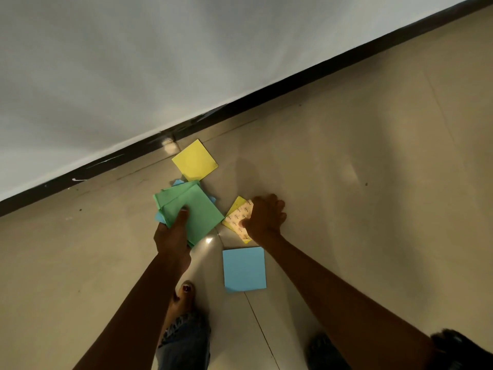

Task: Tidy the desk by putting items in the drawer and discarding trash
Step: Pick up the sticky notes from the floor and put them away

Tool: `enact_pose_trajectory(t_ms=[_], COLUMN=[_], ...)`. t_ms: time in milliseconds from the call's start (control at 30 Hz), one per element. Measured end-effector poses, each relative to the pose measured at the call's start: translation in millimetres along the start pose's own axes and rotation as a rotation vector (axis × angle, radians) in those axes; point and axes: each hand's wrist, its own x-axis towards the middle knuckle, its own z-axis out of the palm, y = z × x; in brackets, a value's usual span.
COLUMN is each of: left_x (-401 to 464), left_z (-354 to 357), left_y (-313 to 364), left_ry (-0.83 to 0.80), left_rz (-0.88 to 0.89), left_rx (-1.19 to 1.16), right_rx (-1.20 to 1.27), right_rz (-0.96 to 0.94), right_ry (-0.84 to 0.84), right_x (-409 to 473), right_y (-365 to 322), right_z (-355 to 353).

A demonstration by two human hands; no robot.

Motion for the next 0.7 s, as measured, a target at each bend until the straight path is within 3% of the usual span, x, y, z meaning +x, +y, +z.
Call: enact_pose_trajectory(t_ms=[67, 167, 267, 367, 433, 533, 600, 667, 700], left_x=[2, 8, 9, 7, 10, 13, 16, 22, 23], left_z=[-1, -4, -4, -4, -6, -11, -14, -16, -18], left_y=[1, 2, 4, 9, 9, 9, 10, 12, 14], left_ry=[0.014, 0.049, -0.045, -0.272, -0.331, -0.239, -0.135, -0.066, -0.047], left_rz=[-0.007, -0.017, -0.072, -0.146, -0.155, -0.103, -0.085, -0.078, -0.079], left_rx=[-0.013, -0.004, -0.014, -0.042, -0.038, -0.023, -0.054, -0.106, -0.129], right_rx=[0.19, 0.7, 0.958, 0.682, 0.522, 0.168, 0.118, 0.139, 0.161], right_rz=[-0.037, -0.11, -0.182, -0.33, -0.351, -0.4, -0.38, -0.218, -0.12], right_ry=[-0.009, -0.037, -0.219, -0.248, -0.213, 0.028, 0.295, 0.469, 0.468], right_x=[-3, -13, -26, -30, -23, -8, 7, 28, 38], right_y=[-3, -12, -31, -58, -71, -80, -79, -72, -67], right_z=[-5, -19, -30, -23, -14, -12, -23, -41, -49])
